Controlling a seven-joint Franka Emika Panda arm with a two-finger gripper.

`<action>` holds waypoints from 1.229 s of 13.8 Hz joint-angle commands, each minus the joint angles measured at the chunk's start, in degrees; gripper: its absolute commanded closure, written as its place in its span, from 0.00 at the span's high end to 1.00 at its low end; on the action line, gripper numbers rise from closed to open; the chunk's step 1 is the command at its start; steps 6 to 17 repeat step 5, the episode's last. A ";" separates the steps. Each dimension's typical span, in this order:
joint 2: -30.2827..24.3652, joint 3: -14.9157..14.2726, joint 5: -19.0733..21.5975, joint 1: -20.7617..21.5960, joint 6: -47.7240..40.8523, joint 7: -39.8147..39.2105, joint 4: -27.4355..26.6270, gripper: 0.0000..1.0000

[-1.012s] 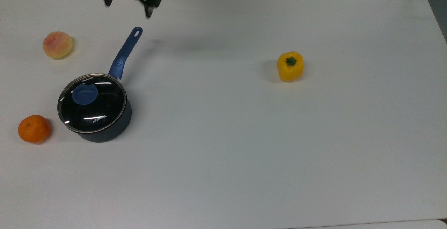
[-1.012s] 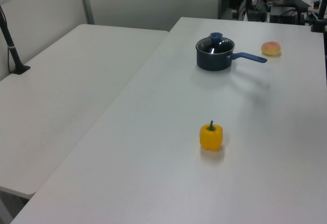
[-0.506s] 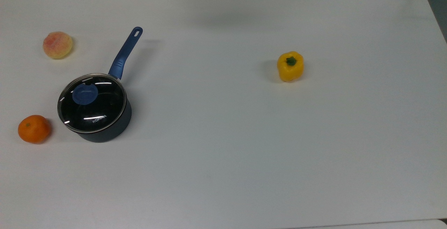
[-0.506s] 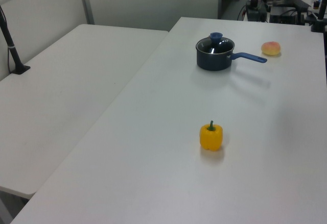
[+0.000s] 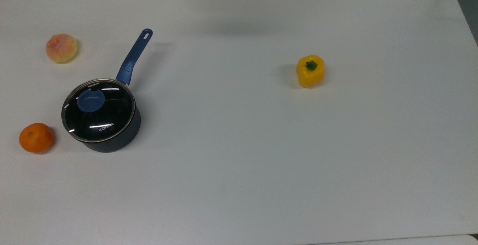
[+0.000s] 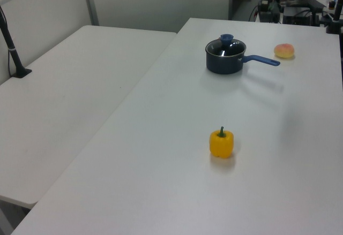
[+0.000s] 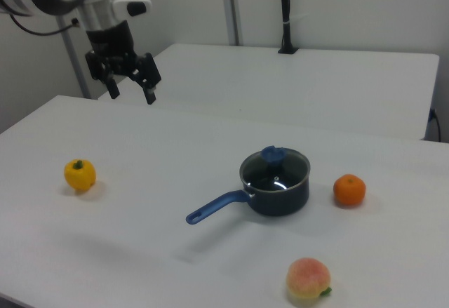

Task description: Close lid

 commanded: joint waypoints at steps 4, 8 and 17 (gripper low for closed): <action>-1.35 -1.10 0.95 0.83 3.60 -1.35 -3.94 1.00; -1.43 -1.10 0.95 0.92 3.60 -0.91 -3.94 1.00; -1.43 -1.10 0.95 0.92 3.60 -0.91 -3.94 1.00</action>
